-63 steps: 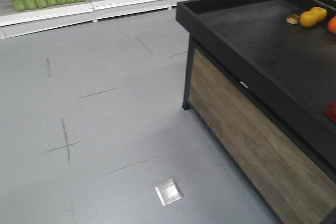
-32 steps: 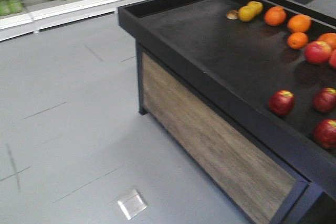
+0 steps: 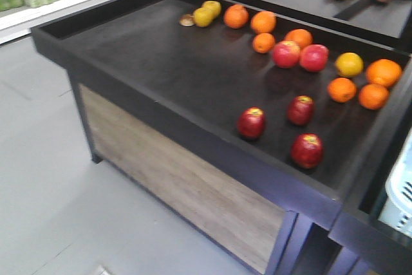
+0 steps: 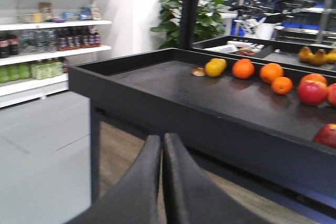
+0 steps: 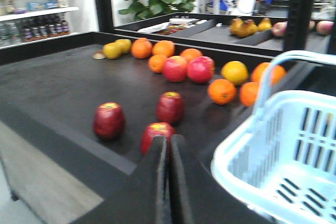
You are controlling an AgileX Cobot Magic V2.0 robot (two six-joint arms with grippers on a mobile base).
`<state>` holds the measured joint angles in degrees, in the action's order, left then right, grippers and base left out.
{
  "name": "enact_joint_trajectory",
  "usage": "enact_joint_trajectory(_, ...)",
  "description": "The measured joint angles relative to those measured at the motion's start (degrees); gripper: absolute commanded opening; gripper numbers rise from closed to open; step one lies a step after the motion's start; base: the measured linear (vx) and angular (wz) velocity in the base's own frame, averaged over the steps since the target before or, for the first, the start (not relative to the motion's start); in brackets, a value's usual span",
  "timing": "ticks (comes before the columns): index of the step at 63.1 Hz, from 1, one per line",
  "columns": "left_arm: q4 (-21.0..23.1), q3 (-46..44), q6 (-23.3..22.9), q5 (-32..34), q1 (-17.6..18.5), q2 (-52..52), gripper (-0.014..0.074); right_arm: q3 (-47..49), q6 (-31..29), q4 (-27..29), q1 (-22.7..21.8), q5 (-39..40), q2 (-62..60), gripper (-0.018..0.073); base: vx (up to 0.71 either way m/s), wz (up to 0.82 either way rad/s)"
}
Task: Pick three apples into basket with both arms
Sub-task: 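Turn the base toward the light-blue basket beside the apple table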
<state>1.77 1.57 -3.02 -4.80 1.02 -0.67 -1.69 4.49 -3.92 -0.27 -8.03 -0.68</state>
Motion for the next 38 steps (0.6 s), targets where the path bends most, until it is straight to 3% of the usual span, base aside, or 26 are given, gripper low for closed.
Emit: enact_joint_trajectory(38,0.00,0.00,0.00,0.00,0.00,0.00,-0.0006,0.00,0.00,0.00,0.00,0.00,0.00,-0.0009,0.10,-0.45)
